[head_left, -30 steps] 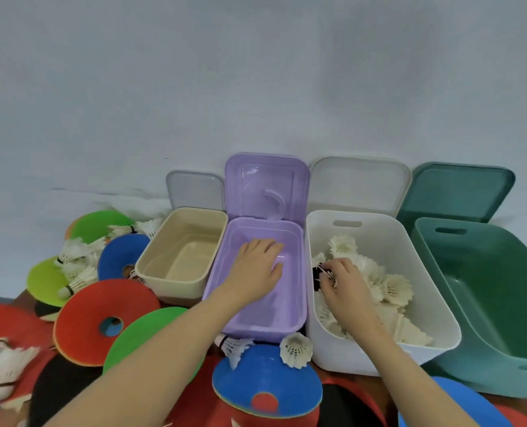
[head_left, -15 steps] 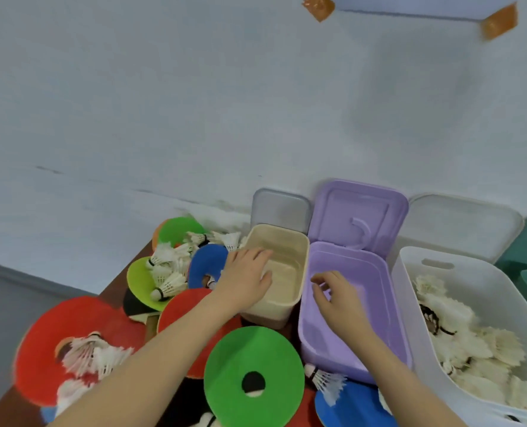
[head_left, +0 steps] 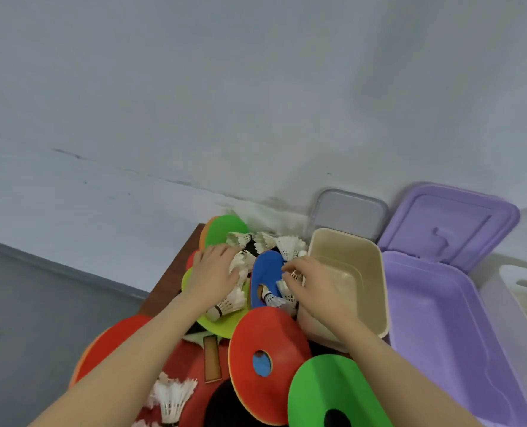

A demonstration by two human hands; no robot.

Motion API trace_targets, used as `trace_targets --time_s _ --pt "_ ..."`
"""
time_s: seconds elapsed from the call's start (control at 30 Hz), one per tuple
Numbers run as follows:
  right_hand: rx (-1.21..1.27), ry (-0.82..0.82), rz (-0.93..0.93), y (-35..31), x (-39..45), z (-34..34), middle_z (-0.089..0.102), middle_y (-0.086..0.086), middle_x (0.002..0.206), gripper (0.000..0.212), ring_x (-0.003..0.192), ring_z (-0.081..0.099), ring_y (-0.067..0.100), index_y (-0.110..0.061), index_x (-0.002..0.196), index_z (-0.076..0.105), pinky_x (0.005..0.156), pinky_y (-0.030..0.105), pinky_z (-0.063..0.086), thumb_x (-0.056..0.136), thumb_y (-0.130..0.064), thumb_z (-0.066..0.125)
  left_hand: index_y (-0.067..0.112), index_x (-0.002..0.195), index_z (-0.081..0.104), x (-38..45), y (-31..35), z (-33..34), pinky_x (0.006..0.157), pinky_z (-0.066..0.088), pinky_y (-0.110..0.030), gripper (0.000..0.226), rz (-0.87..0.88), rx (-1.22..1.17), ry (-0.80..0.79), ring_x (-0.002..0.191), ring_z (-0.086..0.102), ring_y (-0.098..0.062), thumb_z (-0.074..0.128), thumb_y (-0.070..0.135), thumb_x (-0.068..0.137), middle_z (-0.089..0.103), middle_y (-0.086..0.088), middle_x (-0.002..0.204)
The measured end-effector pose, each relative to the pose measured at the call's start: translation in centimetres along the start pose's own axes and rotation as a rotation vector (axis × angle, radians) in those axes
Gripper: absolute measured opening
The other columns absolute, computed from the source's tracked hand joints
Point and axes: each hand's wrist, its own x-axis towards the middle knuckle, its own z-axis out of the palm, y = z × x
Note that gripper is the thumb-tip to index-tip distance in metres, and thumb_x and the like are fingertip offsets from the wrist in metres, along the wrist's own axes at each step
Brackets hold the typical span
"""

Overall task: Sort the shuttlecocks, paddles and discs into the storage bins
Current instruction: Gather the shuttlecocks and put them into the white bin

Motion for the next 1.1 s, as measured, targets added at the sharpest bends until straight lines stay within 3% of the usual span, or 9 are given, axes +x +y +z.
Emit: trace_targets --time_s 0.13,0.27,0.37,0.47,0.6,0.73,0.9,1.0,1.1 --pt "-0.094 -0.125 -0.043 -1.2 2.3 4.2 0.06 0.0 0.104 0.024 0.1 0.05 0.025 -0.022 0.104 0.069 0.088 0.036 0.035 0.086 -0.033 0.056 0.029 0.141 0.033 0.8 -3.7 1.1 0.105 0.019 -0.035 0.051 -0.041 0.011 -0.057 0.134 0.026 -0.017 0.048 0.034 0.092 0.033 0.006 0.146" --pt "-0.329 -0.25 -0.055 -1.8 2.9 7.6 0.029 -0.003 0.147 0.039 0.13 0.022 0.026 -0.028 0.123 0.055 0.103 0.041 0.013 0.09 -0.047 0.046 0.029 0.145 0.024 1.5 -5.4 2.2 0.109 0.016 -0.038 0.059 -0.049 0.01 -0.134 0.138 0.021 -0.018 0.049 0.038 0.092 0.026 0.003 0.151" --pt "-0.411 -0.25 -0.059 -1.8 2.9 9.5 0.011 -0.001 0.156 0.045 0.139 0.012 0.029 -0.024 0.115 0.058 0.105 0.046 0.005 0.087 -0.053 0.038 0.028 0.139 0.036 1.8 -6.3 3.0 0.105 0.023 -0.037 0.052 -0.036 -0.035 -0.102 0.13 0.034 -0.016 0.053 0.036 0.091 0.038 0.004 0.141" --pt "-0.411 -0.286 0.006 -1.5 2.7 10.8 0.003 -0.004 0.157 0.034 0.142 0.003 0.027 -0.025 0.114 0.06 0.104 0.043 -0.004 0.089 -0.046 0.047 0.022 0.124 0.052 1.6 -6.7 3.3 0.097 0.028 -0.034 0.037 -0.032 -0.162 -0.002 0.117 0.046 -0.015 0.058 0.031 0.089 0.049 0.005 0.125" --pt "-0.249 -0.148 0.075 -1.4 1.9 11.1 0.023 -0.01 0.152 0.017 0.141 0.009 0.024 -0.028 0.099 0.066 0.103 0.034 -0.007 0.087 -0.036 0.057 0.018 0.121 0.056 0.8 -6.7 2.8 0.096 0.032 -0.034 0.034 -0.037 -0.287 0.083 0.113 0.048 -0.014 0.059 0.028 0.089 0.051 0.004 0.121" --pt "-0.032 -0.073 0.129 -2.4 1.3 10.2 0.051 -0.016 0.123 0.008 0.125 0.032 0.014 -0.027 0.084 0.069 0.097 0.031 0.008 0.085 -0.032 0.063 0.016 0.12 0.057 -0.1 -6.3 1.9 0.097 0.039 -0.042 0.036 -0.033 -0.396 0.134 0.111 0.05 -0.015 0.058 0.031 0.088 0.051 0.003 0.118" --pt "0.148 -0.014 0.109 -3.3 0.2 7.2 0.06 -0.014 0.092 0.013 0.1 0.046 0.007 -0.037 0.076 0.06 0.082 0.026 0.014 0.086 -0.029 0.064 0.016 0.118 0.059 -0.9 -4.1 0.3 0.093 0.042 -0.044 0.035 -0.012 -0.424 0.224 0.106 0.053 -0.013 0.06 0.029 0.086 0.052 0.006 0.115" --pt "0.211 0.07 0.082 -3.5 -1.1 4.6 0.062 -0.015 0.087 0.028 0.094 0.05 0.002 -0.044 0.071 0.053 0.085 0.025 0.019 0.086 -0.023 0.065 0.016 0.116 0.061 -1.4 -2.3 -0.8 0.093 0.044 -0.043 0.04 0.0 -0.434 0.244 0.102 0.054 -0.012 0.055 0.038 0.083 0.052 0.008 0.115" --pt "0.252 0.167 0.069 -2.2 -2.9 1.8 0.062 -0.018 0.085 0.021 0.094 0.051 0.0 -0.043 0.071 0.054 0.09 0.03 0.025 0.083 -0.029 0.064 0.016 0.117 0.06 -1.5 0.4 -1.6 0.097 0.04 -0.038 0.037 0.039 -0.433 0.255 0.109 0.052 -0.014 0.058 0.035 0.085 0.054 0.006 0.117"
